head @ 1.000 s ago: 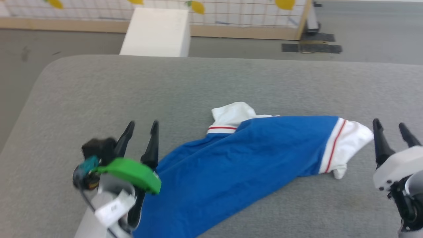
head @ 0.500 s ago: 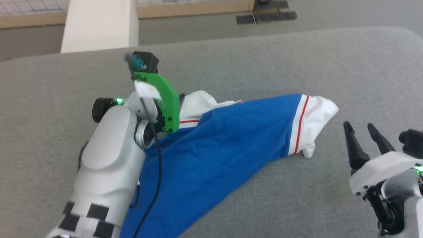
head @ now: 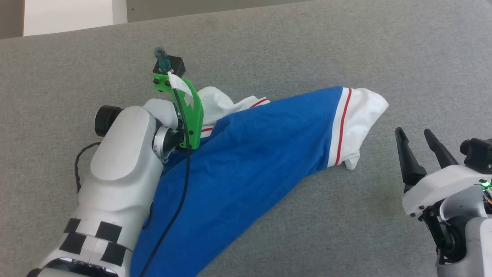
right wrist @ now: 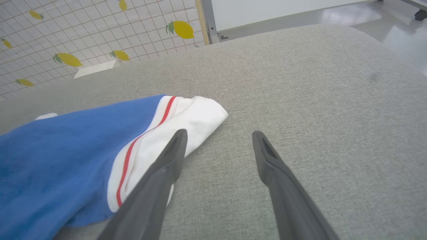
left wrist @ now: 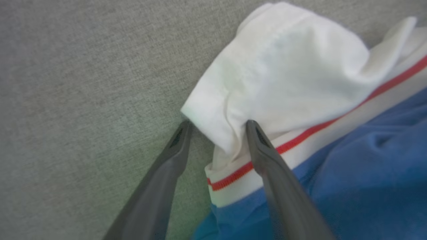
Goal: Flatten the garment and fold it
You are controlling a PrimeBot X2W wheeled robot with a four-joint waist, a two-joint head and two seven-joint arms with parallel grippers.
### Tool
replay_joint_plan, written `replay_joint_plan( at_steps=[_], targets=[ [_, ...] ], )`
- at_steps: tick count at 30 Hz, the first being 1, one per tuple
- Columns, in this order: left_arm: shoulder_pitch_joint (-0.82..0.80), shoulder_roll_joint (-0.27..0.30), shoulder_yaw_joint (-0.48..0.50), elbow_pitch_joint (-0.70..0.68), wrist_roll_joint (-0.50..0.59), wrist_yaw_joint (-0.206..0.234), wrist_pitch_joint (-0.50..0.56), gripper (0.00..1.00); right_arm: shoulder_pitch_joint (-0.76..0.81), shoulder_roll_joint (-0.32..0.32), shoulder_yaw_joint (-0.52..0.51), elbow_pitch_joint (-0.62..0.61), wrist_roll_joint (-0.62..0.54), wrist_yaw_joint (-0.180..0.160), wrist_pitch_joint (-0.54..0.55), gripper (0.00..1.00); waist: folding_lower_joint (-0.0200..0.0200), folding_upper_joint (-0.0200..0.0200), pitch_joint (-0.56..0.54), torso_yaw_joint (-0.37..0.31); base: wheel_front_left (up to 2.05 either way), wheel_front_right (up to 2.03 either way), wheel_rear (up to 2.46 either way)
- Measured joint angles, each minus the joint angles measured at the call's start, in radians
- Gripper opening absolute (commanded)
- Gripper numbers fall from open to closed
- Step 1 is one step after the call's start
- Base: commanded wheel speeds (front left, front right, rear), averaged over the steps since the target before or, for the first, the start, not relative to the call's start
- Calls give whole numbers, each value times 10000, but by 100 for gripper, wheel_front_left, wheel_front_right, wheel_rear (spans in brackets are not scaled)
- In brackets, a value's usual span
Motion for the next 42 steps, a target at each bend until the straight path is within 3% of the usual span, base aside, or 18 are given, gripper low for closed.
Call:
replay_joint_plan(
  at_steps=[6, 13, 17, 21, 25, 29, 30, 31, 35, 38, 42],
  targets=[
    [176, -541, 957, -495, -1198, -73, -1599, 0, 11, -2, -211, 15, -165, 0, 31, 100, 0, 0, -118, 305, 0, 0, 0],
    [464, -451, 2368, -1900, -2196, 92, -3141, 0, 98, 2, -430, 19, -403, 0, 307, 100, 0, 0, -642, 991, 0, 0, 0],
    [1744, -111, 2894, -2821, -2343, 512, -3400, 0, 189, 4, -407, 21, -414, 0, 449, 100, 0, 0, -1039, 1380, 0, 0, 0],
    [4006, 50, 3185, -3183, -2445, 1039, -3244, 0, 313, 2, -362, 25, -408, 0, 562, 100, 0, 0, -1429, 1785, 0, 0, 0],
    [5891, -176, 3281, -3227, -2681, 1294, -3147, 0, 363, 8, -280, 12, -403, 0, 721, 100, 0, -1, -1761, 2141, 0, 0, 0],
    [6549, -485, 3279, -3440, -3172, 1300, -3114, 0, 514, 8, -278, 2, -403, 0, 811, 100, -1, 0, -2017, 2386, 0, 0, 0],
    [6636, -539, 3344, -3499, -3279, 1300, -3124, 26, 519, 8, -268, 0, -401, 0, 821, 100, -1, -1, -2066, 2418, 0, 0, 0],
    [6764, -631, 3463, -3645, -3499, 1302, -3300, 100, 520, 10, -251, -4, -399, 0, 826, 100, 0, 0, -2128, 2450, 0, 0, 0],
    [7026, -750, 4140, -4452, -4067, 1269, -4134, 100, 547, 13, -339, 2, -393, 0, 1049, 100, 0, -1, -2229, 2401, 0, 0, 0],
    [7127, -683, 4612, -5358, -4048, 1032, -5359, 100, 616, 8, -589, 77, -407, 0, 1465, 100, 0, 0, -2241, 2305, 0, 0, 0],
    [7426, -165, 4702, -6057, -2777, 522, -7428, 100, 572, 10, -945, 174, -782, 0, 2215, 100, 0, 0, -2142, 2249, 0, 0, 0]
  ],
)
